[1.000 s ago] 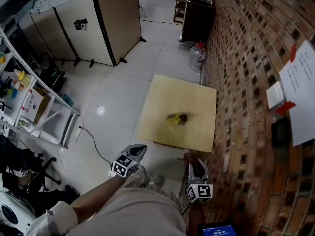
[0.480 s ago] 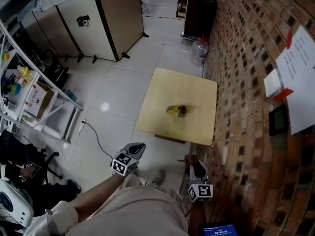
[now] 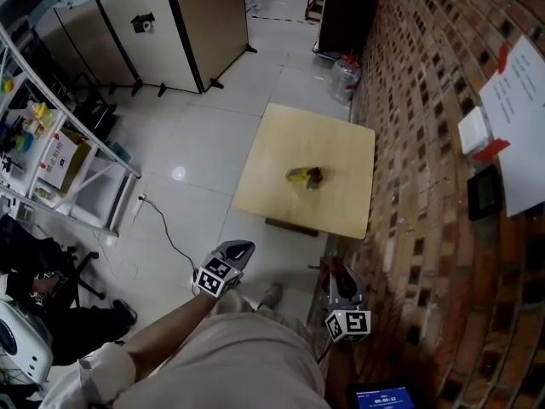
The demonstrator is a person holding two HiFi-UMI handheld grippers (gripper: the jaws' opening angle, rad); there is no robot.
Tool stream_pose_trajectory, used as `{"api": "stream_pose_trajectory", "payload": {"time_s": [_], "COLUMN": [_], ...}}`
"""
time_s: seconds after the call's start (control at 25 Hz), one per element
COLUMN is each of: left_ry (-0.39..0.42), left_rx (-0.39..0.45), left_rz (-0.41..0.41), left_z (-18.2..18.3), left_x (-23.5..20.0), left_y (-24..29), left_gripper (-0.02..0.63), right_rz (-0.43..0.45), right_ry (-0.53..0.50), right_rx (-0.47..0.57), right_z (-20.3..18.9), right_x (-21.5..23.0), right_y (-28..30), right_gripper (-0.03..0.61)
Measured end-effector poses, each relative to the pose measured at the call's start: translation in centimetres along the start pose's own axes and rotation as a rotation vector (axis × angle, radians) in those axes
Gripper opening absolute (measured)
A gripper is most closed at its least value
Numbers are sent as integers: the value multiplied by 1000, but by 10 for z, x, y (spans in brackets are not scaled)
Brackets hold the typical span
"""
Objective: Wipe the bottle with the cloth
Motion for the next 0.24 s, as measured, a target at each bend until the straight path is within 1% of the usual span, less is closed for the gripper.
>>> {"api": "stream_pose_trajectory", "payload": {"time_s": [0.08,0.24], "left_ry": [14,30], "left_rx": [-10,-5], "left_rz": [-9,-19], "left_z": [-4,-3], "left_x": [2,5], "left_y": [1,5], "left_gripper": [17,17], "right_rz": [-7,-11], "right_ry": [4,3], "right_rx": [7,6], "right_z": [0,-4], "right_x": [0,4], "right_y": [-4,-8], "right_gripper": [80,80]}}
Point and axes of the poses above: the fingertips, and each gripper's own axes: y forward along the fingers, x to its right, z out of its top, the point moved 10 cm from there along -y, backward along the fingers, and after that the axes turned 14 degrees about z, right-handed, at the moved point
